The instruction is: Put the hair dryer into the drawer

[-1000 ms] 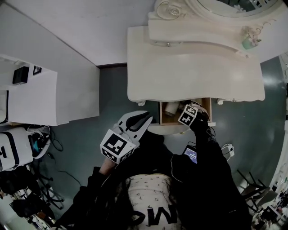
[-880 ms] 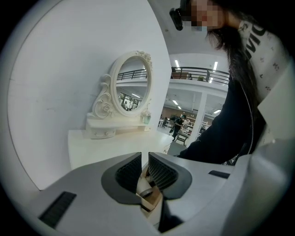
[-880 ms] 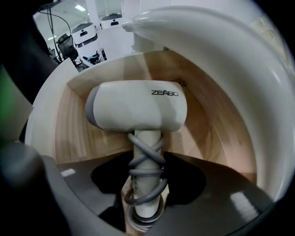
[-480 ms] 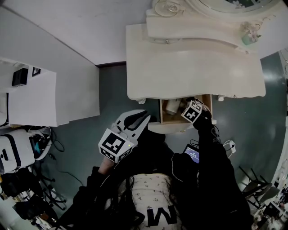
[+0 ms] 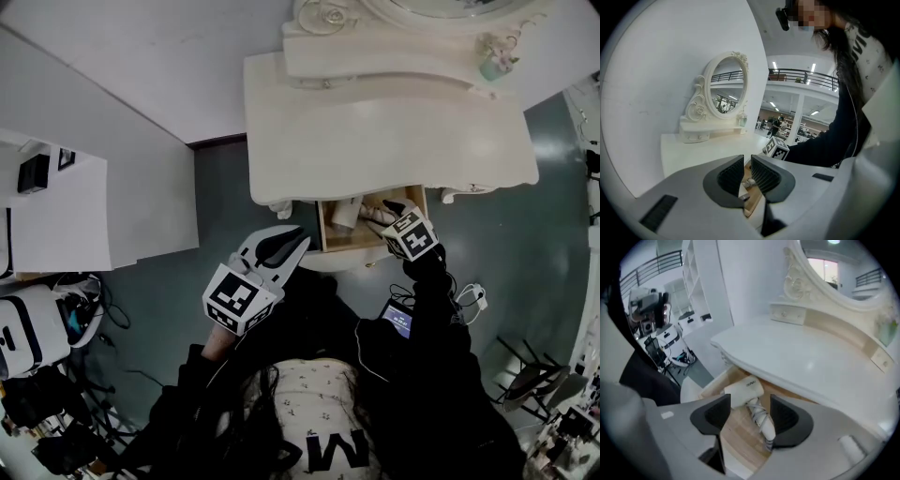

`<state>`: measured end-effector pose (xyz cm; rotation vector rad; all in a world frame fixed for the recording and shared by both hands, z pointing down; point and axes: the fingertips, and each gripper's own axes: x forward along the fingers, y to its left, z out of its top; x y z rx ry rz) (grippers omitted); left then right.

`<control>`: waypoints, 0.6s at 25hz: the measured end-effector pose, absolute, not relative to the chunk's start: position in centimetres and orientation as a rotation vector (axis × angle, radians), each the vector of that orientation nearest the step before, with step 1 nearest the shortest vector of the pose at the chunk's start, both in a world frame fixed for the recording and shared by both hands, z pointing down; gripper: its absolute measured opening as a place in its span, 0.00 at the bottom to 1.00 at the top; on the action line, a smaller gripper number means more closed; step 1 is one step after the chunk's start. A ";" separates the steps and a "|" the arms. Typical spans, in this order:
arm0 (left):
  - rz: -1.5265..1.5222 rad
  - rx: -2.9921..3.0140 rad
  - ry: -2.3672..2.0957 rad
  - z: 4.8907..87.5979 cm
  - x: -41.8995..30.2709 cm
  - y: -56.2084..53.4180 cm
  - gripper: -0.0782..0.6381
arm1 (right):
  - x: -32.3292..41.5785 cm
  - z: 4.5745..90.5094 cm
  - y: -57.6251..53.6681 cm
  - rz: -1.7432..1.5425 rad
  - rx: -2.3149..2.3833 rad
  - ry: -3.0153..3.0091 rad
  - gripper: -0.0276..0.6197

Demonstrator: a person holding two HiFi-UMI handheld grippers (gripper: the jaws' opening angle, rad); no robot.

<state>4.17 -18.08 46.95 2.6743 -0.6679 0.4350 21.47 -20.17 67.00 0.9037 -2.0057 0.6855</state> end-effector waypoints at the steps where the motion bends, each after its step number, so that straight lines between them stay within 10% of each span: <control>1: 0.433 2.679 -0.665 46.8 4.3 -17.9 0.18 | 21.2 65.7 -20.2 0.712 0.957 -2.050 0.47; 15: 0.399 2.757 -0.615 44.9 6.8 -13.7 0.18 | 17.3 49.8 -14.1 0.971 1.424 -2.550 0.45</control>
